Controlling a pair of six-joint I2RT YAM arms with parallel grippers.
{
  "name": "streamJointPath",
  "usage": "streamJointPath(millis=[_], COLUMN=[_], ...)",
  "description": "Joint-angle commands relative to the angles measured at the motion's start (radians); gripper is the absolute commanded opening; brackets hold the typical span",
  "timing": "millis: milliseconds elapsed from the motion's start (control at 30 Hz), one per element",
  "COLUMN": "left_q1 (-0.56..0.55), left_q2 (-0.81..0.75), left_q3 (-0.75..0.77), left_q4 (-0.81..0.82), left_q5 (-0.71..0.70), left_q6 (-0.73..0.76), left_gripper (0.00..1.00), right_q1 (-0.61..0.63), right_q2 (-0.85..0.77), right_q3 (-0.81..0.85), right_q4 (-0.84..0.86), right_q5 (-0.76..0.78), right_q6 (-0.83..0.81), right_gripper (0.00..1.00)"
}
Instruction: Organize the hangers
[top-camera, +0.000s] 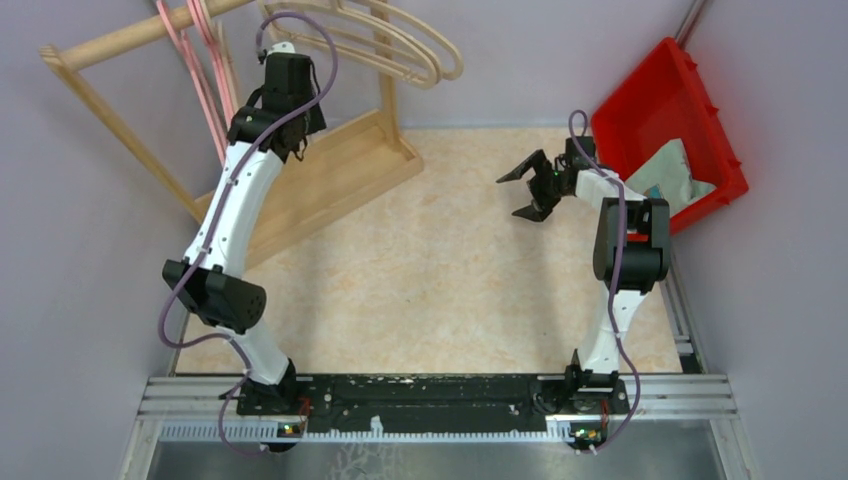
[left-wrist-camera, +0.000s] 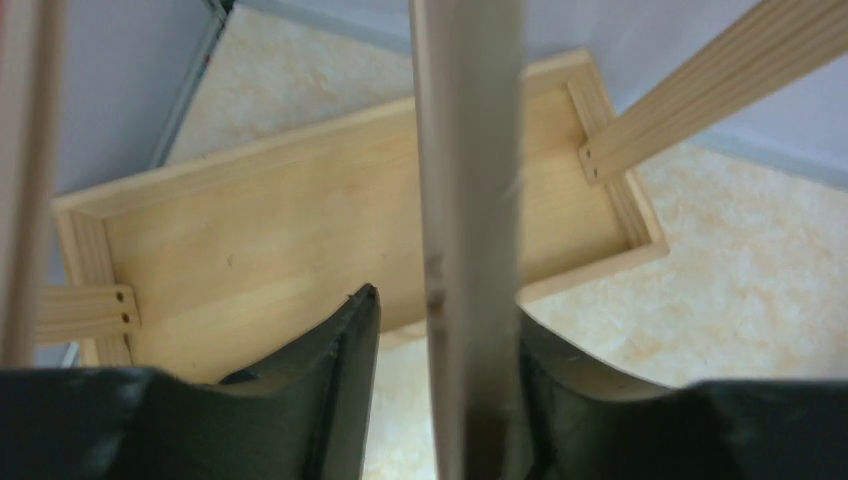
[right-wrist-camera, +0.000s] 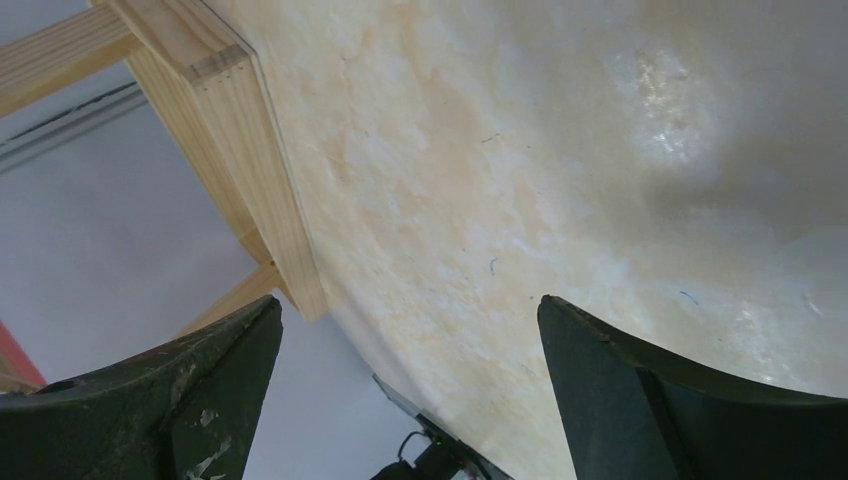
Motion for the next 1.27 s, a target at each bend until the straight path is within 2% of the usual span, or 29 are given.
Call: streamJointPath(millis=[0,33,167,200,467,733,1000,1233], left_q1=[0.006,0.005,0.000,-0.006,-0.066,-0.209,-0.283,-0.294], left_q2=[-0.085,-0.102,-0.158,-0.179,-0.382,-0.558,-0.634,-0.651], left_q3=[-0.112,-0.131,-0.179,-0.204,-0.503,-0.792,-1.023,-1.120], left_q4=[0.057,0.087,0.104,0.119,0.270,0.361,0.401,0.539], left_q5=[0.067,0.067,0.071,0.080,0.172,0.151,0.148,0.191], left_q6=[0.001,0.005,0.021,0.027,0.053,0.089,0.055,0.119], left_gripper=[0.56,0.62,0.98,1.00,1.00,1.00,1.00,1.00], right_q1=[-0.007,-0.007,-0.001,0.001,0.056,0.153,0.251,0.276], right_q2=[-0.037,-0.044,-0.071,-0.078,-0.148,-0.229,-0.280,-0.291], right_q3=[0.053,0.053,0.055,0.057,0.058,0.076,0.070,0.058], right_q4=[-0.035,-0.042,-0.072,-0.078,-0.103,-0.103,-0.050,-0.040], right_q5=[0.057,0.069,0.128,0.139,0.290,0.467,0.583,0.642], right_q6=[-0.074,-0.093,-0.148,-0.163,-0.294,-0.437,-0.567,-0.638], right_gripper=[0.99,0.99,0.99,0.99,0.99,0.99,0.99,0.99])
